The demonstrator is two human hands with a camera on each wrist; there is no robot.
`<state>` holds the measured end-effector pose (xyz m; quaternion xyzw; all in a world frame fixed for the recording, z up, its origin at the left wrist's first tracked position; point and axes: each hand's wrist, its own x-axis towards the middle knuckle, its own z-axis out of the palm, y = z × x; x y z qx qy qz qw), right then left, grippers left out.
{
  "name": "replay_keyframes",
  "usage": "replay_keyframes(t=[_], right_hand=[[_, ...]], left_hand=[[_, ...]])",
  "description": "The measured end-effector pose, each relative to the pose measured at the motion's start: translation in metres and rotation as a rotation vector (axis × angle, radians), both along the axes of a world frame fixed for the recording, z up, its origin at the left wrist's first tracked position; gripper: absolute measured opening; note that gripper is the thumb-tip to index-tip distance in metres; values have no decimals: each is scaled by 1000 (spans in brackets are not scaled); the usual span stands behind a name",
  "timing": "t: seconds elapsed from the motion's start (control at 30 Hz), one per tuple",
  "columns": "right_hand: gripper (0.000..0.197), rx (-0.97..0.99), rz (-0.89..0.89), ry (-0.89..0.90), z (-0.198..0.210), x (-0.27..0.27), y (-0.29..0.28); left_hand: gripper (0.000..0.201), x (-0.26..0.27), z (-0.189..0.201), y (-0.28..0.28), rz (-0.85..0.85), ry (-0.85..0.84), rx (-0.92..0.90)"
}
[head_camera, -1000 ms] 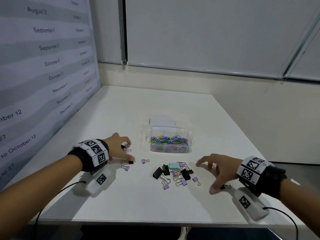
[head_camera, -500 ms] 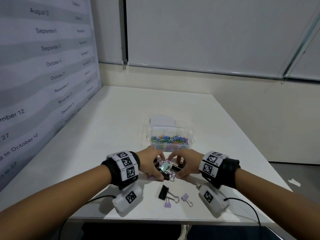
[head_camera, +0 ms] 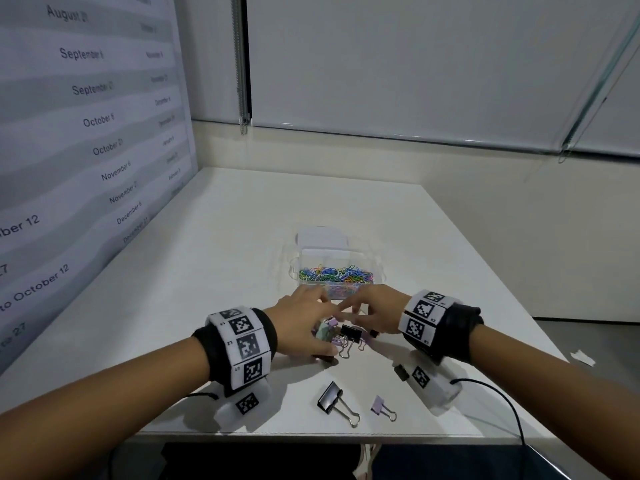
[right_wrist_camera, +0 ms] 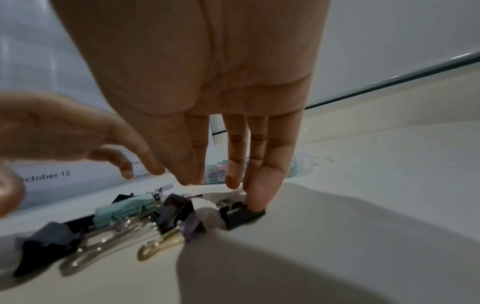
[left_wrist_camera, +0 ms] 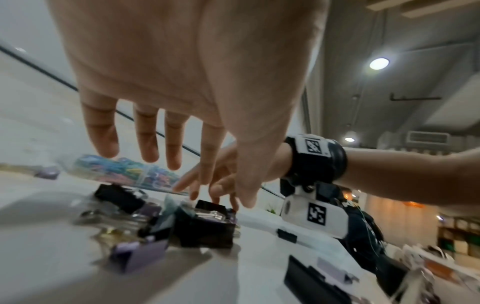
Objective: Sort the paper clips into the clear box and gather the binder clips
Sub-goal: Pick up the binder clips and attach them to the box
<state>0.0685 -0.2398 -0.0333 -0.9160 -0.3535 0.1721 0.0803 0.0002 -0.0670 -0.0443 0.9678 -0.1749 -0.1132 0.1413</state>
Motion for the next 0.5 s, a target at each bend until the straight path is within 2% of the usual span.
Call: replay_keyframes(t=[0.1,0.2,0.37,0.5], right_hand=[[29,-15,50,-37,-3,3,13],[23,3,38,-46,-6,9,20],[8,12,14,-45,-9,11,27],[10,-36,16,-46,-10,9,28]], left_hand=[[40,-1,-1,-6,-52,-18,91],[33,0,-1,-5,-85,-32,69],[26,2,-1,0,-110,-35,27],[24,3,-2,6,-64,-15,51]])
